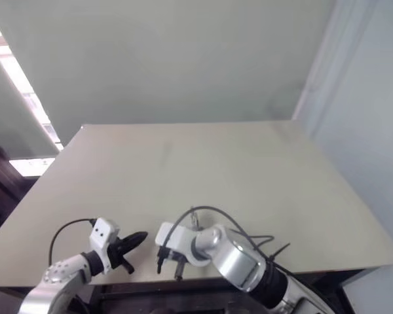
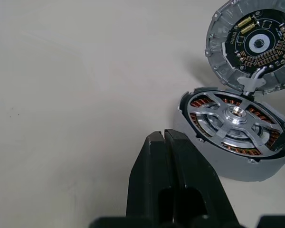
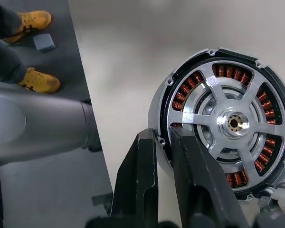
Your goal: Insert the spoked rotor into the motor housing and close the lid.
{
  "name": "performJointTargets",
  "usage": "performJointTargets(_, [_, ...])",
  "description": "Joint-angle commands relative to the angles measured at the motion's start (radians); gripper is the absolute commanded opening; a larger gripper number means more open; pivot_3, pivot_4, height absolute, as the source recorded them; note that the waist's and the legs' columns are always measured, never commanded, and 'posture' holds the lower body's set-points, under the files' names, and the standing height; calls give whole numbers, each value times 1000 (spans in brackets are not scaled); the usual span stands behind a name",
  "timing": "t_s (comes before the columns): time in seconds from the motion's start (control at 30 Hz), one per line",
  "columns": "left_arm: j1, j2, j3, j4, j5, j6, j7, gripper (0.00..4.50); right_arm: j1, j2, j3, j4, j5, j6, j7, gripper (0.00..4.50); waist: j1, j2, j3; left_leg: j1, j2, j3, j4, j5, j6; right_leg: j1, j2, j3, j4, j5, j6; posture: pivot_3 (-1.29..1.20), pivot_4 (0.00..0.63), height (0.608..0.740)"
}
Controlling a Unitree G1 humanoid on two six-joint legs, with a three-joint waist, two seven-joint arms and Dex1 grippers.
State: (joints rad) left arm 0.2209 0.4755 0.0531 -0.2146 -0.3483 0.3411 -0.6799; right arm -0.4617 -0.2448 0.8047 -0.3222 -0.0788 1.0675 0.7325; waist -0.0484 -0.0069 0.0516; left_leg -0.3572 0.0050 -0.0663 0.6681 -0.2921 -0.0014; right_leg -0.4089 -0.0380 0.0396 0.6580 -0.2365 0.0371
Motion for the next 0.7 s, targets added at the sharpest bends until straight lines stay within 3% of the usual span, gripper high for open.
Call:
performJointTargets(0.03, [-8,13,5,-25,4,-12,-6,0,-33,-3,0,-10,5,-58,-11,118,0,0,0,0,0,0,0,0,0,0,0,0,0,0,0,0,0,740])
performJointTargets(0.1, [-7,13,5,-26,5,-12,-6,0,-37,-11,7,-1,4,-64,-8,118,0,0,0,0,0,0,0,0,0,0,0,0,0,0,0,0,0,740])
performJointTargets(0.5, [-9,11,3,-29,4,-8,-4,0,-47,-28,-12,-36,24,-57,-13,4329,0,0,0,0,0,0,0,0,0,0,0,0,0,0,0,0,0,740])
performJointTargets(0.7, [-8,15,2,-26,-3,0,-12,0,-72,-59,-56,-146,87,17,13,4463,0,0,0,0,0,0,0,0,0,0,0,0,0,0,0,0,0,740])
